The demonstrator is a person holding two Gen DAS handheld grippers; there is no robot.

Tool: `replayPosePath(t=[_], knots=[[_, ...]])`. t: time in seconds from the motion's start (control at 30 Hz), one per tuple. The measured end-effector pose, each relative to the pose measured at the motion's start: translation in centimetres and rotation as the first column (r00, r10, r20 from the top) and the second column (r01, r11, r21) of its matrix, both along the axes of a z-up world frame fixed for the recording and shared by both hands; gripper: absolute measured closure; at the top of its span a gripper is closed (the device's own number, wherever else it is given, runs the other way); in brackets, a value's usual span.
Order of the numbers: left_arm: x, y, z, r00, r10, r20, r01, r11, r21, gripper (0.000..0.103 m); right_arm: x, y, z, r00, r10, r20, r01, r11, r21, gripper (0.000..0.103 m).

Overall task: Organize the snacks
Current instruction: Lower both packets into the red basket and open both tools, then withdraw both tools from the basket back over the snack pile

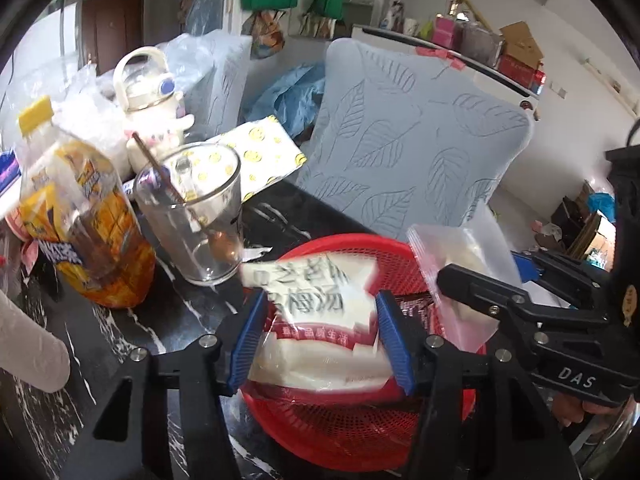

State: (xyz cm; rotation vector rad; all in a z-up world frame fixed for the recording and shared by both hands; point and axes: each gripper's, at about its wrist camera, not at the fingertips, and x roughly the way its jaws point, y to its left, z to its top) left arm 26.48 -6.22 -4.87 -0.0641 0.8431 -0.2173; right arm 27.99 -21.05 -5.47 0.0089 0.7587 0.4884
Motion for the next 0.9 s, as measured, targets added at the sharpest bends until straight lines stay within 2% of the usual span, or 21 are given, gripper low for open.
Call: replayPosePath(t=[0.03,0.17,0.33,0.47,0.57,0.63,0.67,0.9], knots=[[0.0,0.0,0.0,1.0,0.008,0.0,-0.008,1.0,0.006,0.043,0.1,0.0,0.0,1.0,-0.001,0.0,0.001,1.0,-0.004,0.059],[-0.3,0.2,0.3,1.0,0.03,0.008,-0.03,0.999,0.016,0.014,0.3,0.1,-0.3,1.0,0.003,-0.01,-0.003,1.0,-0.017,0.058],[-1.1,0.8,1.4,0.997,0.076,0.033,-0.078,0.996,0.051,0.014,0.7,0.5,-0.6,0.999,0.009,-0.037,-0.01,1.0,-0.016,0.058],[-2.0,1.3,2.4,0.992,0.098,0.074,-0.103,0.991,0.08,0.014,0.6,1.5,-0.9,0.999,0.025,-0.04,-0.027,0.998,-0.052,0.056],[-2.8,1.6,3.0,0.99,0.104,0.091,-0.113,0.989,0.092,0.014,0.4,2.0,-1.1,0.999,0.019,-0.043,-0.023,0.996,-0.092,0.052],[-3.5,1.8,3.3,0.988,0.109,0.108,-0.12,0.988,0.097,0.014,0.3,2.1,-1.0,0.998,0.007,-0.059,-0.014,0.994,-0.107,0.045],[-3.8,1.8,3.5,0.987,0.107,0.118,-0.118,0.988,0.095,0.014,0.2,2.1,-0.9,0.998,0.005,-0.057,-0.011,0.994,-0.109,0.04],[-6.3,1.9,5.6,0.982,0.104,0.157,-0.12,0.988,0.098,0.014,-2.0,2.2,1.0,1.0,0.027,-0.004,-0.027,0.993,-0.111,0.04]])
